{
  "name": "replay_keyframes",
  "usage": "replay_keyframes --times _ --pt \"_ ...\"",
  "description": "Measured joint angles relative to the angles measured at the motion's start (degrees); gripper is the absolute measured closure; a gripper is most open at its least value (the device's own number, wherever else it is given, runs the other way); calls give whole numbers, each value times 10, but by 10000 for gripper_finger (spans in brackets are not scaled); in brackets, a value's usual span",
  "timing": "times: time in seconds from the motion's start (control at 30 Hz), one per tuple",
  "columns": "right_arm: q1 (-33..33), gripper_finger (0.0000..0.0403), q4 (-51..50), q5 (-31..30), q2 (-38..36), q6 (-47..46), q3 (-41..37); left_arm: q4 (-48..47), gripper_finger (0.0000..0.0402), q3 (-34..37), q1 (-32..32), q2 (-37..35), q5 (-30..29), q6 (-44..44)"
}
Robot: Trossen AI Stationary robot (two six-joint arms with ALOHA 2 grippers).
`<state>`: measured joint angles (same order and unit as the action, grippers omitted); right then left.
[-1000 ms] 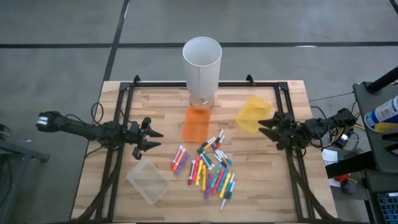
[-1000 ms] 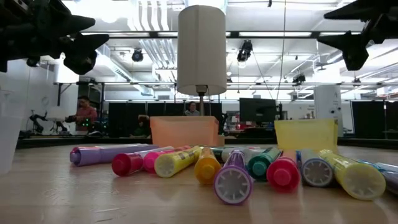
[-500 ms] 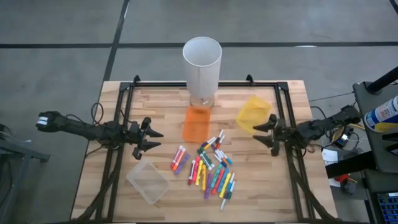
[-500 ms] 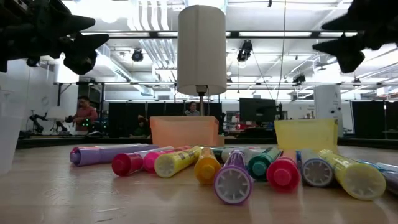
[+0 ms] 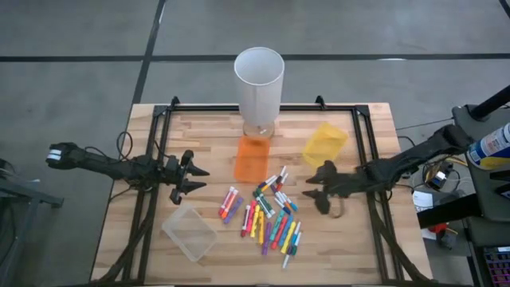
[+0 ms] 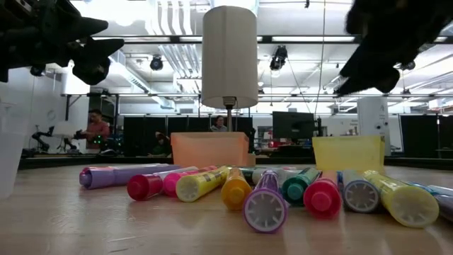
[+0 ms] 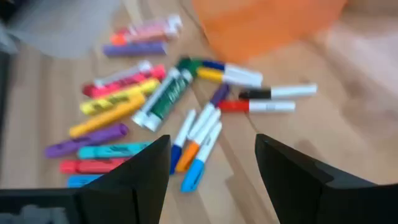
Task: Pick & Place Markers
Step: Put the top small light blue marker pen into the yellow bin
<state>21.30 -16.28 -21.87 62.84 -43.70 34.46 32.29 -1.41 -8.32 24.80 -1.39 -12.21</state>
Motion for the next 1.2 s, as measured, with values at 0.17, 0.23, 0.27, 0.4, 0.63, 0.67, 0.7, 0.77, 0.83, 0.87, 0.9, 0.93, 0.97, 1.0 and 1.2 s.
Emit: replay_keyframes --times 0.17,0.23,0.27,0.4,0.63,0.67,0.7,0.77,0.83,0.87,0.9,0.93,0.97,1.0,1.2 --pt "1 177 -95 9 136 -60 96 0 227 0 0 0 0 0" --pt "1 177 -133 25 180 -74 130 0 227 0 0 0 0 0" --pt "1 177 -144 33 200 -82 145 0 227 0 0 0 0 0" --pt "2 177 -177 69 273 -89 193 0 227 0 0 0 0 0" --pt "2 177 -221 94 356 -84 248 0 227 0 0 0 0 0" --pt "2 177 -225 98 363 -82 250 0 227 0 0 0 0 0" --pt "2 177 -227 101 371 -80 250 0 227 0 0 0 0 0" --pt "2 177 -225 103 380 -77 249 0 227 0 0 0 0 0" --pt "2 177 -224 104 385 -75 244 0 227 0 0 0 0 0" --pt "2 177 -223 104 385 -75 241 0 227 0 0 0 0 0" --pt "2 177 -223 103 385 -75 239 -1 227 0 0 0 0 0" --pt "2 177 -222 103 385 -76 236 -2 227 0 0 0 0 0" --pt "2 177 -222 102 383 -76 234 -2 227 0 0 0 0 0" --pt "2 177 -222 100 381 -76 233 -3 227 0 0 0 0 0" --pt "2 177 -214 98 377 -76 231 -3 227 0 0 0 0 0"
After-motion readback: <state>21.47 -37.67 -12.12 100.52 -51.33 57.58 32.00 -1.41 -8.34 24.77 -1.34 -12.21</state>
